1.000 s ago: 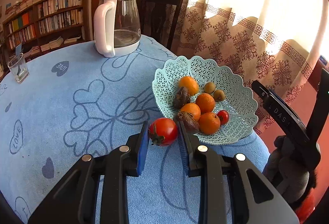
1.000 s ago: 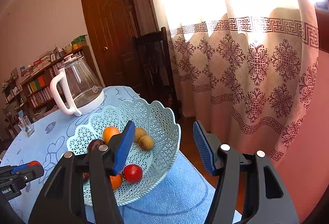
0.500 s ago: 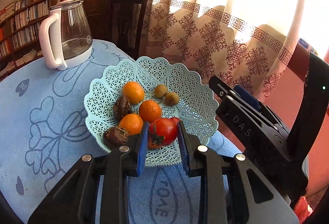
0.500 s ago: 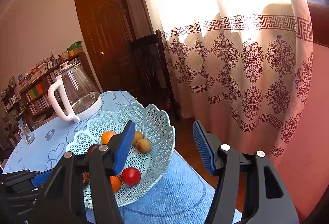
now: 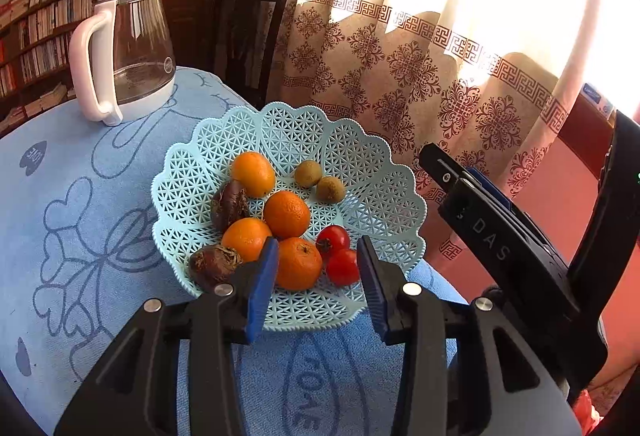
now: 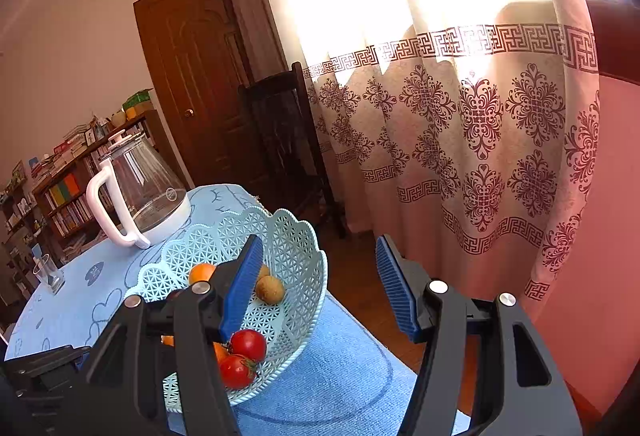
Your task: Organize fruits
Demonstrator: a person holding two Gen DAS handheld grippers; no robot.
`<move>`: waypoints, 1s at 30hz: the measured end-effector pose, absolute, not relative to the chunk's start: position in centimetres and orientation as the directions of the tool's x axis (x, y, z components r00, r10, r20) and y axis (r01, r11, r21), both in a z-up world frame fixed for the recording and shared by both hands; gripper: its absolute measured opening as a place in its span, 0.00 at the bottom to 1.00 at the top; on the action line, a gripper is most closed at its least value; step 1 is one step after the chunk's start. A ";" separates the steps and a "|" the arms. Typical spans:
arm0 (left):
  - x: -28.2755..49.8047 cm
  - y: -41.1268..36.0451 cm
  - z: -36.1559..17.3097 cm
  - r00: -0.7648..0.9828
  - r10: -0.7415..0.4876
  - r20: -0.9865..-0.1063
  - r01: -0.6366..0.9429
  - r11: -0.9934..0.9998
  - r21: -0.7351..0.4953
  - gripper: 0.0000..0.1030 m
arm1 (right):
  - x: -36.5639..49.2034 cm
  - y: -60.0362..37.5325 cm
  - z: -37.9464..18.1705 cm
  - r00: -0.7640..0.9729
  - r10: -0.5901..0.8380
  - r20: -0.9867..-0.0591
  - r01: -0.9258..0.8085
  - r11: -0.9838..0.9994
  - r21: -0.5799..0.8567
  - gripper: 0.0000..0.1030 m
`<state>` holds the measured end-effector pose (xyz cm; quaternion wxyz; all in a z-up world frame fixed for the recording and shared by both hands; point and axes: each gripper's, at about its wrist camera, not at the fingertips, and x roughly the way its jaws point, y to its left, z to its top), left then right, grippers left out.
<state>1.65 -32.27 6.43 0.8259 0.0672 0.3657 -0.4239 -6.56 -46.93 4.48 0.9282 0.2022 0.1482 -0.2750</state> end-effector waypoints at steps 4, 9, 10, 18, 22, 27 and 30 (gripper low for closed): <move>1.9 -31.3 7.1 0.394 -0.652 -0.647 0.735 0.647 -0.204 0.49 | -6.6 -46.9 4.5 0.805 -0.450 -0.386 0.570 0.767 0.294 0.59; 2.2 -29.9 7.9 0.440 -0.642 -0.628 0.706 0.680 -0.200 0.62 | -6.7 -47.0 4.5 0.806 -0.453 -0.380 0.571 0.765 0.299 0.65; 2.3 -29.6 8.1 0.452 -0.637 -0.625 0.697 0.689 -0.198 0.62 | -6.8 -47.0 4.5 0.807 -0.453 -0.379 0.570 0.765 0.300 0.65; 3.1 -27.2 8.8 0.560 -0.570 -0.602 0.619 0.771 -0.154 0.74 | -6.8 -46.9 4.5 0.810 -0.450 -0.377 0.568 0.764 0.306 0.66; 3.1 -26.1 8.9 0.619 -0.519 -0.590 0.576 0.810 -0.108 0.75 | -7.0 -46.8 4.6 0.824 -0.424 -0.376 0.545 0.775 0.320 0.76; 2.9 -24.8 8.7 0.681 -0.459 -0.570 0.526 0.848 -0.054 0.83 | -7.4 -45.6 4.7 0.852 -0.362 -0.378 0.489 0.810 0.325 0.85; 2.9 -24.2 8.6 0.711 -0.418 -0.565 0.491 0.871 -0.026 0.89 | -8.0 -44.8 4.7 0.870 -0.314 -0.381 0.448 0.827 0.341 0.92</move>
